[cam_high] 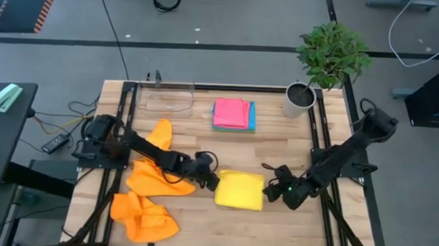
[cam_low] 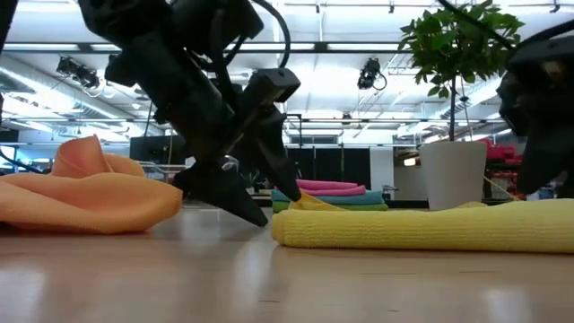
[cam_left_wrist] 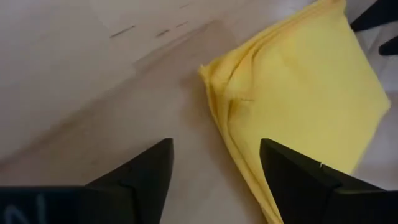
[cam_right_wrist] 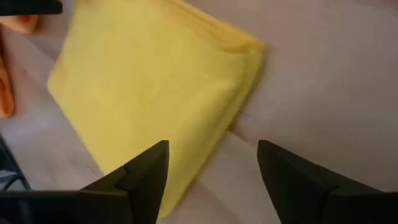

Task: Fold microfiber towels
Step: Fold the yellow towel, then stack the folded yellow towel on the pink towel

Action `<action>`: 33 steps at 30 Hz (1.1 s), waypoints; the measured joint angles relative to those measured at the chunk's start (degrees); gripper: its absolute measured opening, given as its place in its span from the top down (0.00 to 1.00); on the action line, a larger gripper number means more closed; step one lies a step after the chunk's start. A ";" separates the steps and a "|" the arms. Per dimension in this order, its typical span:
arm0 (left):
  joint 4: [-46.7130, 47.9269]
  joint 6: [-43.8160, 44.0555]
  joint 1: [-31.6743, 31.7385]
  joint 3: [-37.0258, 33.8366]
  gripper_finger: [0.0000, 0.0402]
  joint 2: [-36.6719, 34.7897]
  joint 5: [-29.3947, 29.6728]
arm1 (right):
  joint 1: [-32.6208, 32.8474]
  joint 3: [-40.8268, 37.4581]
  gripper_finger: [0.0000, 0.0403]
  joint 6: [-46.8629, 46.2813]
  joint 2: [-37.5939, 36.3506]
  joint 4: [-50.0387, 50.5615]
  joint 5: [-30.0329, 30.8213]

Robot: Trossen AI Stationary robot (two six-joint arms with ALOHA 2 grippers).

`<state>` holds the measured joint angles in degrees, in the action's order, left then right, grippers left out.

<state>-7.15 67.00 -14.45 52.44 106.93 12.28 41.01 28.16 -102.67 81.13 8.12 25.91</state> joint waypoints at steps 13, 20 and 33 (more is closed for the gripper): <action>-6.35 -2.27 0.32 1.93 0.45 6.95 1.53 | -4.29 0.26 0.42 2.84 6.94 -7.98 2.08; -8.65 -4.14 0.75 1.93 0.55 8.82 2.07 | -7.02 0.18 0.62 5.85 8.44 -9.90 2.07; -9.91 -9.45 0.73 1.67 0.96 9.43 2.94 | -7.15 0.02 0.98 8.42 8.85 -9.66 5.29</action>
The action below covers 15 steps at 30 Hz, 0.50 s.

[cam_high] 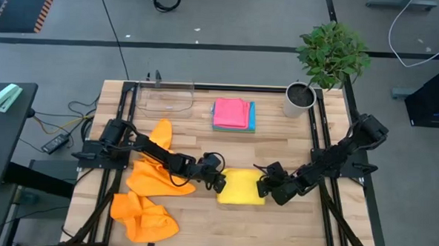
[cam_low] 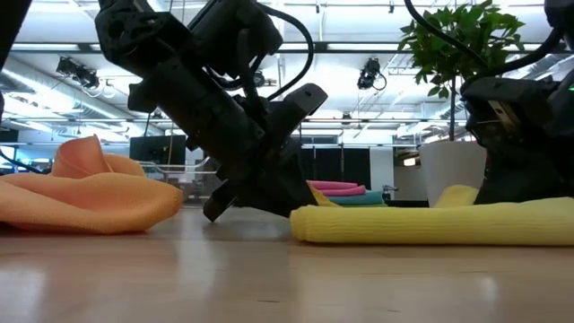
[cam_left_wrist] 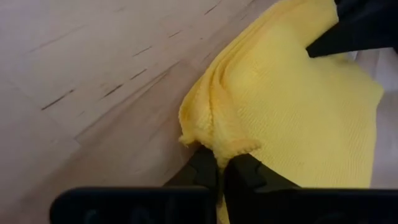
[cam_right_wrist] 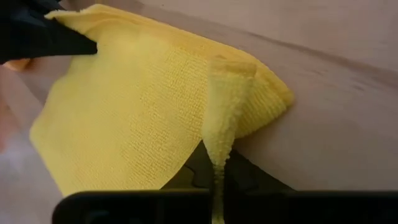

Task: Fold microfiber towels
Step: Stack the folded yellow towel on the pink towel

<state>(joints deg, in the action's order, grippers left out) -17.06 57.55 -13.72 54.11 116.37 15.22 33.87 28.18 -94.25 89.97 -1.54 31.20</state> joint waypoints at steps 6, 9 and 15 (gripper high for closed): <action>-0.94 -1.77 0.03 -0.32 0.97 -2.14 0.83 | -0.23 0.14 0.98 2.55 -1.98 0.57 2.07; 0.82 -4.88 0.53 -0.61 0.97 -4.89 2.65 | -1.52 0.83 0.98 5.69 -4.80 0.75 2.88; 4.88 -10.16 3.17 -0.41 0.98 -12.58 5.85 | -8.22 2.85 0.98 16.43 -12.90 3.94 3.66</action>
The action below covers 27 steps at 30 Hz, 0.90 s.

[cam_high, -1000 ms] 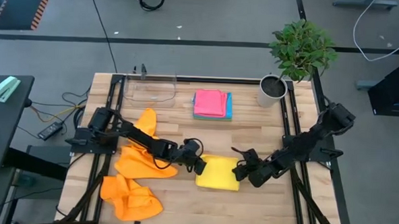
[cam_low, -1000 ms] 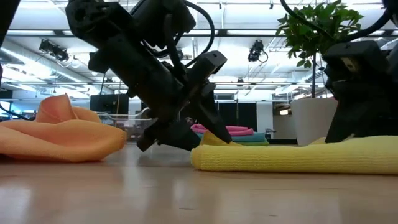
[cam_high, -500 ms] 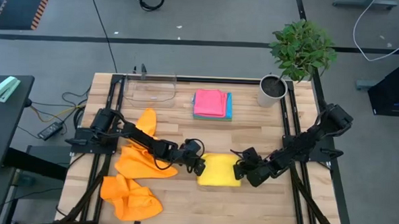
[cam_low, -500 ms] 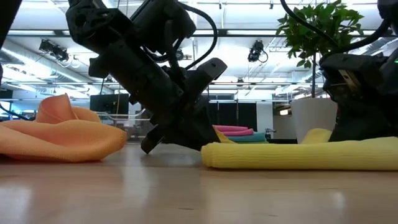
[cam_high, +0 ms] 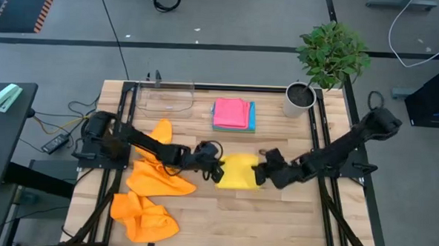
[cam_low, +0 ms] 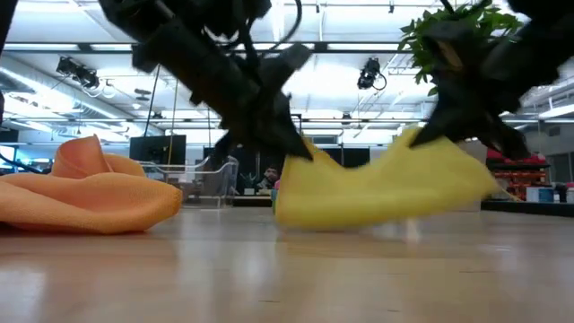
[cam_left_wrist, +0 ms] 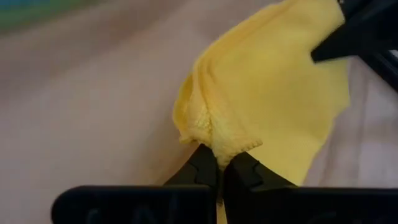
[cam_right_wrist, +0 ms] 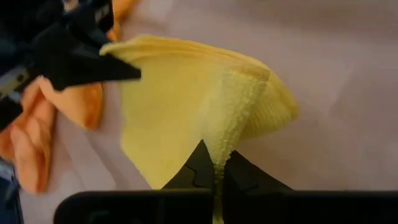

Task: Fold microfiber towels
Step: Stack the folded yellow towel on the pink towel

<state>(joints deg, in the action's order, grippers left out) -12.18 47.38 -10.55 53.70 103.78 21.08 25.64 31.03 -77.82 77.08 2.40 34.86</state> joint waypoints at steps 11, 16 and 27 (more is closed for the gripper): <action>5.12 -6.16 10.29 0.24 0.98 -12.34 3.68 | -20.18 1.74 0.99 20.86 -13.16 1.08 -6.73; 7.27 -8.01 18.83 0.24 0.98 -13.22 -0.63 | -32.32 3.83 0.99 27.77 -12.47 1.10 -14.43; 5.00 -19.11 37.06 0.30 0.98 -13.13 -18.21 | -49.42 10.71 0.99 32.89 -1.87 -0.68 -24.42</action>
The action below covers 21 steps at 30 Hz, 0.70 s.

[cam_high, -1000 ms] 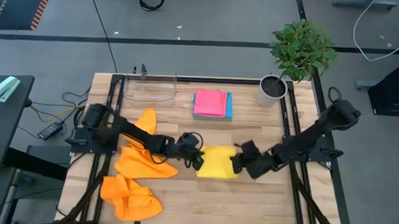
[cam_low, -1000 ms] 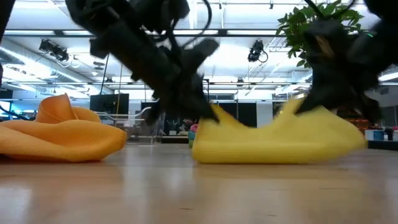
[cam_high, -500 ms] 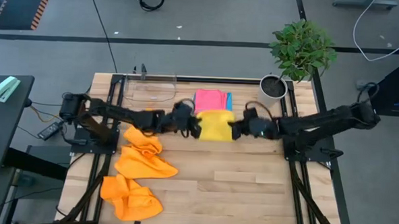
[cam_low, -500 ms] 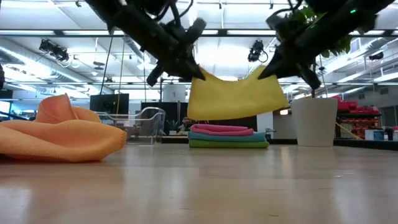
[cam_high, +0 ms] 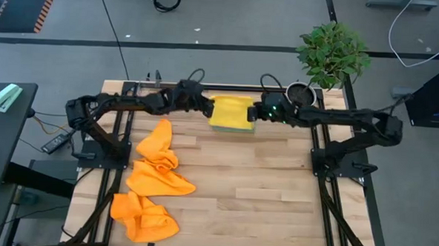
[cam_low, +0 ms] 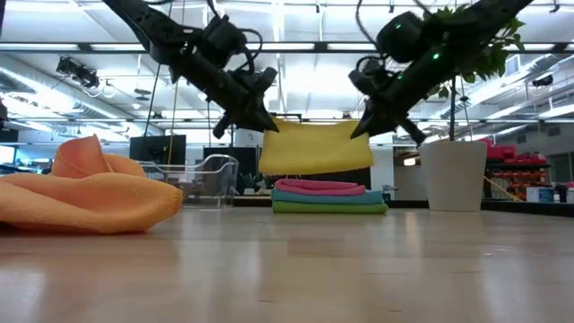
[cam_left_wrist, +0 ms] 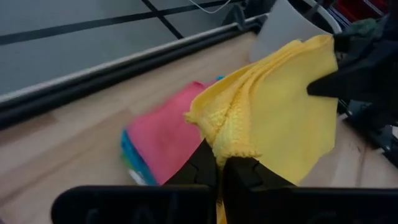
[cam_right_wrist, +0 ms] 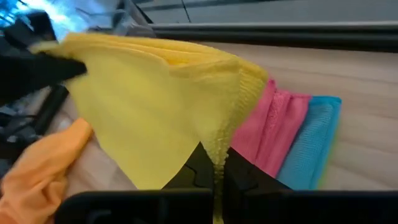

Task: Fold microfiber towels
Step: Stack the folded yellow towel on the pink towel

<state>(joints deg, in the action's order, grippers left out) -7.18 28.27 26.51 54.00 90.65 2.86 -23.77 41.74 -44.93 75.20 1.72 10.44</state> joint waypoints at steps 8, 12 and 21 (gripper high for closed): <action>-0.63 -1.96 2.51 0.01 0.97 3.93 -3.92 | -1.39 6.84 0.99 2.12 9.88 4.82 -1.34; -1.49 -1.97 2.35 0.00 0.98 5.04 -4.31 | -1.39 7.99 0.99 3.11 11.50 8.48 0.06; -1.16 -3.89 2.20 4.18 0.96 6.45 -4.59 | -2.96 8.08 0.99 4.46 11.23 10.40 2.33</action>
<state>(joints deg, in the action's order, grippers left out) -8.35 24.38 28.71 58.18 97.11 -1.73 -26.74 49.82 -40.47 86.44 12.12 12.77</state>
